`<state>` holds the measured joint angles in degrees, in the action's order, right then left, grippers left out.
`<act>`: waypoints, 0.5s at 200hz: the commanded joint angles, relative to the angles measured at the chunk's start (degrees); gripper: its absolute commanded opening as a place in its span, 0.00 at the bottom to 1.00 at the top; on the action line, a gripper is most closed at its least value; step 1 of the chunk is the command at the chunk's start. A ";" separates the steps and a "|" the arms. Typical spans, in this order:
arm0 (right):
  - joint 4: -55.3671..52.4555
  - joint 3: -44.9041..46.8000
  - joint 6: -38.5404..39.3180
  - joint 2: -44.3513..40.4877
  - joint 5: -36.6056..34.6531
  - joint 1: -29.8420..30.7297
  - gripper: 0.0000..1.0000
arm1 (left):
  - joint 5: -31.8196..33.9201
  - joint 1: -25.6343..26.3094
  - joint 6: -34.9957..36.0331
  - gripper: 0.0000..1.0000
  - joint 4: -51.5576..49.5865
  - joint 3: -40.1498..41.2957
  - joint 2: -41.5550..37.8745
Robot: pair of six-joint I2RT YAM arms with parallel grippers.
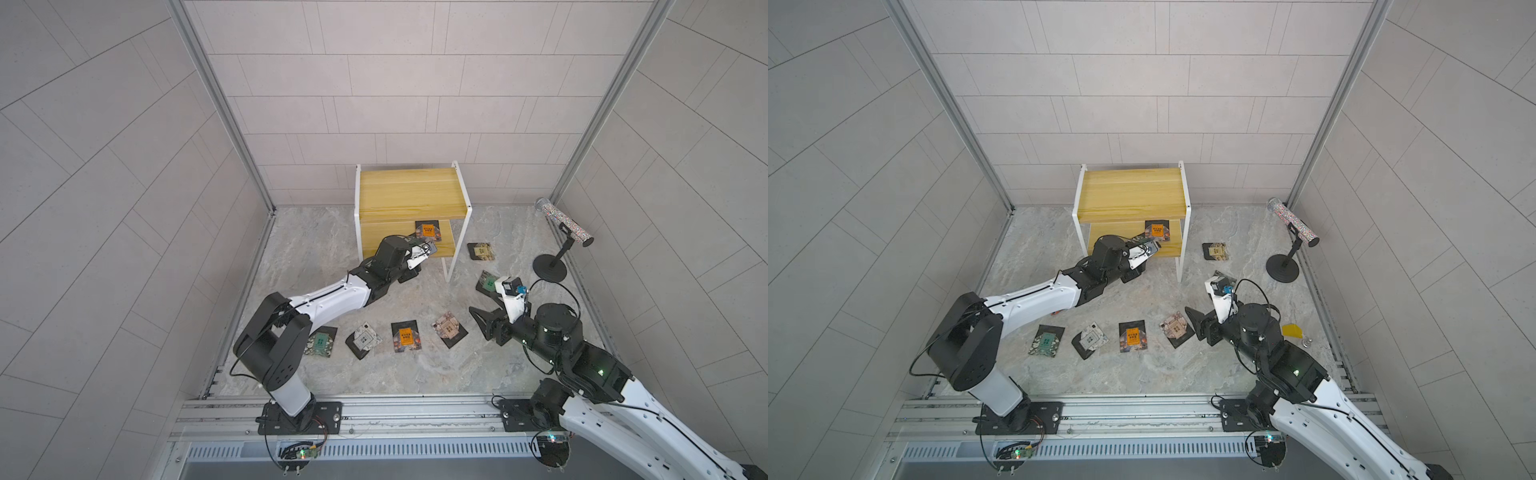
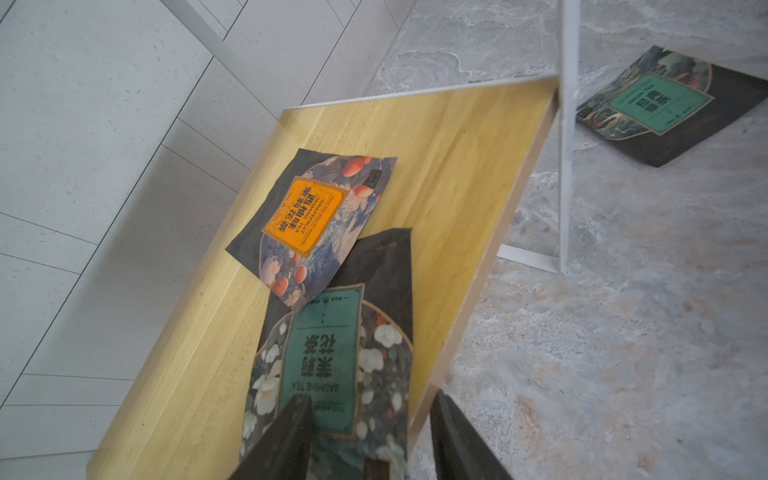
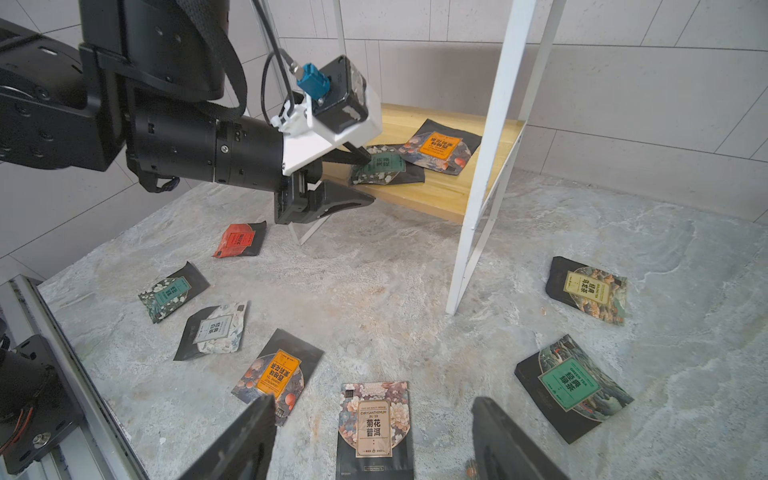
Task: Remove the tea bags from the shelf
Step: Pick up the tea bag from the shelf.
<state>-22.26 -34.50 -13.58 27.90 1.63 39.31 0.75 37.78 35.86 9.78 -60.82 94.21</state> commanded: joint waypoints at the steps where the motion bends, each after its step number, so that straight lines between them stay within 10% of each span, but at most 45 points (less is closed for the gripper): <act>1: 0.46 0.08 -0.21 -0.19 -1.10 -0.19 0.77 | 0.70 -0.21 -0.53 0.50 -3.14 1.66 -1.83; 100: 0.55 0.31 -0.21 -0.32 -1.36 -0.17 0.77 | 1.44 -0.17 -0.21 0.28 -4.66 2.35 -5.27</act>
<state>-22.17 -34.48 -13.58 27.90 0.97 39.31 1.39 37.78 35.83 7.55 -59.44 91.00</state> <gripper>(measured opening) 0.775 0.289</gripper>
